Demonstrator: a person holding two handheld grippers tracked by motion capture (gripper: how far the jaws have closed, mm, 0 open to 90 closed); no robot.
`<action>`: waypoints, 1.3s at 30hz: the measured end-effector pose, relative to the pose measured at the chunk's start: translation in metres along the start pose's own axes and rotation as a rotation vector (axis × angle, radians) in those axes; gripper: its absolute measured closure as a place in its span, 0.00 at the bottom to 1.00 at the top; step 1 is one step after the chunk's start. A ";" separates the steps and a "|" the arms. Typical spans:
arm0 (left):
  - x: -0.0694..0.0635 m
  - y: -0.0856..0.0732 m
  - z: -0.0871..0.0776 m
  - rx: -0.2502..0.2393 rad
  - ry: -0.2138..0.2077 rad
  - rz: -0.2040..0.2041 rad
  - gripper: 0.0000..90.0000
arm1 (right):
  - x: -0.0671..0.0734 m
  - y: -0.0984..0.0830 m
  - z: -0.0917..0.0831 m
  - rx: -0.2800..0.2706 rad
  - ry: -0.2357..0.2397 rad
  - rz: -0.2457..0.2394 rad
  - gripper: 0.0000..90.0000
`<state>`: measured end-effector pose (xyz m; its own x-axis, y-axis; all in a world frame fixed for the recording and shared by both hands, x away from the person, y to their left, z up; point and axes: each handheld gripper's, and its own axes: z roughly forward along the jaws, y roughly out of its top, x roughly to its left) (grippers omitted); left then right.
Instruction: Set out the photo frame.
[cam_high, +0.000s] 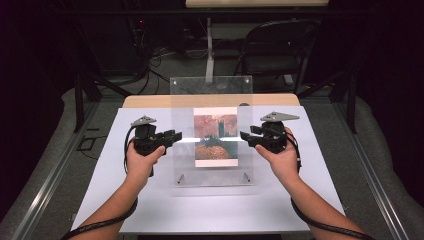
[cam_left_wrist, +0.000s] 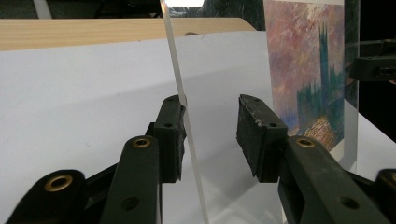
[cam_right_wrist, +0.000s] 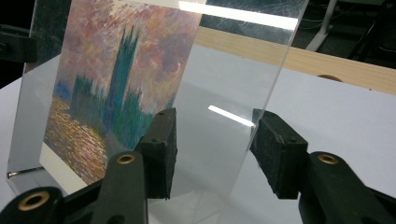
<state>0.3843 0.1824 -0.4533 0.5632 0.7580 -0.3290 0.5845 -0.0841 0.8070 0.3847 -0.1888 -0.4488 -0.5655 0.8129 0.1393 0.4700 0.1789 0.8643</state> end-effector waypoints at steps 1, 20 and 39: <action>-0.001 -0.001 -0.001 -0.001 0.001 0.004 0.70 | 0.001 0.000 -0.002 0.005 -0.001 0.000 0.57; -0.016 -0.013 -0.021 -0.021 0.000 0.066 0.74 | 0.010 -0.009 -0.026 -0.021 0.022 0.001 0.68; -0.028 -0.028 -0.037 -0.038 -0.020 0.084 0.76 | 0.024 -0.020 -0.047 -0.035 0.030 -0.050 0.70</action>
<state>0.3302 0.1875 -0.4481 0.6211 0.7360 -0.2693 0.5126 -0.1216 0.8499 0.3299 -0.1984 -0.4397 -0.6078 0.7864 0.1099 0.4173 0.1986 0.8868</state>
